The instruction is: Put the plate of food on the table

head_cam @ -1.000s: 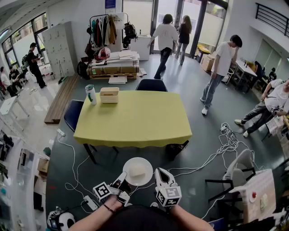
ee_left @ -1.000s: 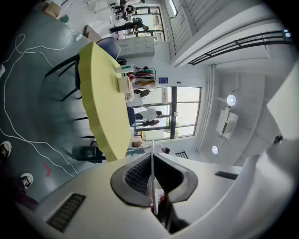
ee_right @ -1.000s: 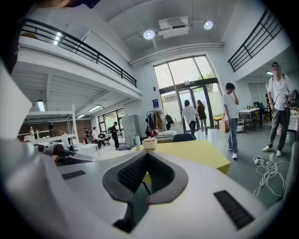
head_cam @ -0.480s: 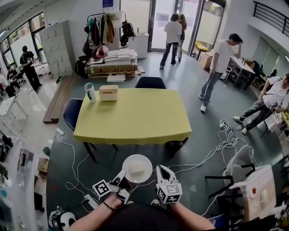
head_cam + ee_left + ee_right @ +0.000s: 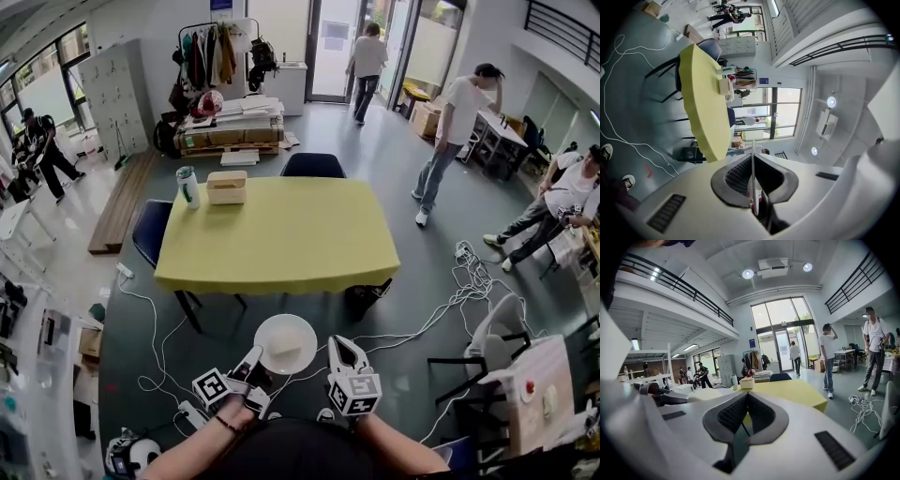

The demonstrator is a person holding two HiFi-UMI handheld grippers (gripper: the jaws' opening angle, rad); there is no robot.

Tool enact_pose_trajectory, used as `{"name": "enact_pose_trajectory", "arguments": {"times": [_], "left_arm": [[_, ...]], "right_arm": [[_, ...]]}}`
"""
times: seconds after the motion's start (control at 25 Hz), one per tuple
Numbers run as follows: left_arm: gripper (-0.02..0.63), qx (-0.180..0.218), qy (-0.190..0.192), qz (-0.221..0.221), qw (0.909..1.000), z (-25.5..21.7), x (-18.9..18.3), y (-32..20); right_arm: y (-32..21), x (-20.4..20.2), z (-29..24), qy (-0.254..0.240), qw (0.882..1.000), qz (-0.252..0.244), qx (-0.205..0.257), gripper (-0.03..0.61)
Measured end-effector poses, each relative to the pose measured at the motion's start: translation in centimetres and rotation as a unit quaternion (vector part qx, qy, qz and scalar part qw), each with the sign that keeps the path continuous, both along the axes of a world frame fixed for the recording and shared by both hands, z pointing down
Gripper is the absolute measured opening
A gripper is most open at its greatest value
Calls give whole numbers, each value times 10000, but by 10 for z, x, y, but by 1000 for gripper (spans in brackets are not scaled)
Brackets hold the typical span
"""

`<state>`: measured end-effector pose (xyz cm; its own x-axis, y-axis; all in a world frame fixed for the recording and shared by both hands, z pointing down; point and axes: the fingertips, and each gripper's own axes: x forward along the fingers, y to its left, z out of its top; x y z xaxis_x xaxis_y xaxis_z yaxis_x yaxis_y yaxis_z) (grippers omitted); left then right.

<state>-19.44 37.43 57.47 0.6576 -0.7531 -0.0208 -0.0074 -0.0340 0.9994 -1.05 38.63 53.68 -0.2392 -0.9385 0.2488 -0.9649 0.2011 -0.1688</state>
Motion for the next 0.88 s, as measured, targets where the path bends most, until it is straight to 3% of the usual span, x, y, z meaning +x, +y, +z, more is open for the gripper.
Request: {"name": "enact_pose_trajectory", "arguments": {"times": [0.48, 0.88], "left_arm": [[20, -10, 21, 105, 9999, 9, -21, 0], [20, -68, 37, 96, 9999, 20, -28, -15]], "right_arm": [[24, -3, 16, -96, 9985, 462, -285, 12], [16, -8, 21, -23, 9980, 548, -311, 12]]}}
